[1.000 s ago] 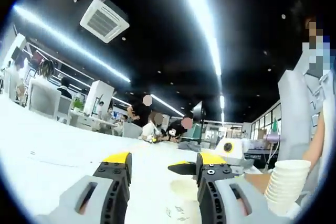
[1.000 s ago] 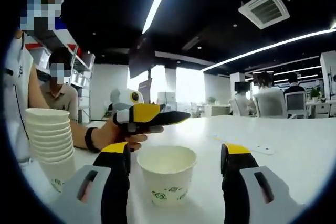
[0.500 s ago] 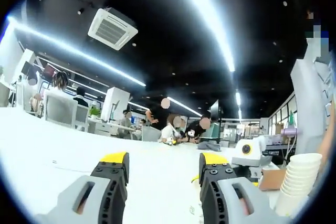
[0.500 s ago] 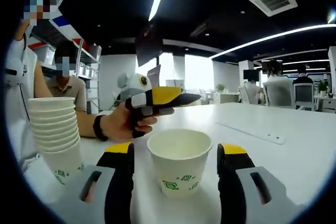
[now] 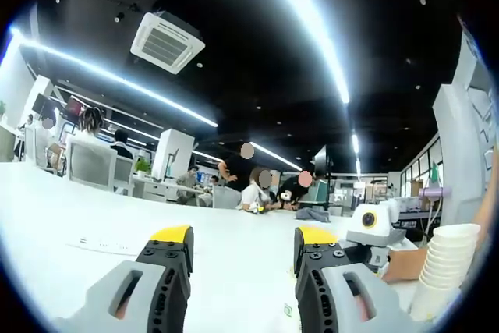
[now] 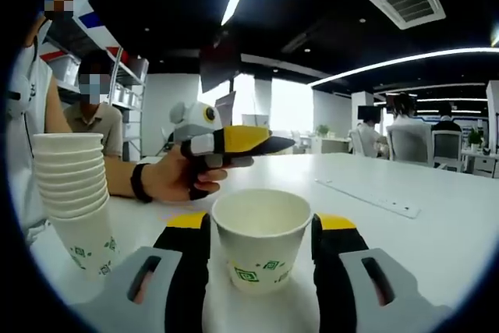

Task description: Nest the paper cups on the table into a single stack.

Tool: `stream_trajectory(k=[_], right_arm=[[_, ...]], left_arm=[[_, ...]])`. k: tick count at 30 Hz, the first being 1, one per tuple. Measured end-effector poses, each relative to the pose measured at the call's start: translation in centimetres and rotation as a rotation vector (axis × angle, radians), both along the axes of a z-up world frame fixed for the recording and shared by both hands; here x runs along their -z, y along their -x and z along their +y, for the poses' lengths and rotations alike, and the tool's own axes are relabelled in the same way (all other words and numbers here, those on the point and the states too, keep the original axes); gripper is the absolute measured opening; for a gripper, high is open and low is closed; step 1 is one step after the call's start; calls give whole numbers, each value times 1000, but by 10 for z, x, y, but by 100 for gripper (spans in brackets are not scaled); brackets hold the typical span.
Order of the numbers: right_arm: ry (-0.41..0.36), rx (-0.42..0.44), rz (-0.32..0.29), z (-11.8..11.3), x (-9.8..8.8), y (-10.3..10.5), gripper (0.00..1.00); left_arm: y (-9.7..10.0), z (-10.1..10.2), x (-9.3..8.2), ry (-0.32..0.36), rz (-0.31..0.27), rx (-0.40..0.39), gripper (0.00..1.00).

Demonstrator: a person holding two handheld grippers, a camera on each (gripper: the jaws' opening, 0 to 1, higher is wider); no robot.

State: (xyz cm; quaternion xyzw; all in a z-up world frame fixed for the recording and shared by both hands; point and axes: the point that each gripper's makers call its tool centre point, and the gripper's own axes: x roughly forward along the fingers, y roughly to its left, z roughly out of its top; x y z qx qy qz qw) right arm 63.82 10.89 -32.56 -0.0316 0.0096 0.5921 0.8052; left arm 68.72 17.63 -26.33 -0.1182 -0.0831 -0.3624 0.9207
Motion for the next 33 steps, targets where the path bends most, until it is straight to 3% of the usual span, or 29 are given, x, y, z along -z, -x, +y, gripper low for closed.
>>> stream_trajectory(k=[15, 21, 27, 33], right_arm=[[-19, 23, -5, -6, -5, -3, 47], [-66, 38, -2, -14, -17, -1, 46], [-143, 47, 18, -25, -39, 5, 46], [-243, 3, -17, -36, -94, 37, 46]], left_arm=[[-2, 0, 5, -9, 11, 0, 52], [-1, 0, 9, -12, 23, 1, 50], [0, 1, 7, -3, 21, -3, 49], [0, 2, 6, 5, 23, -6, 48]])
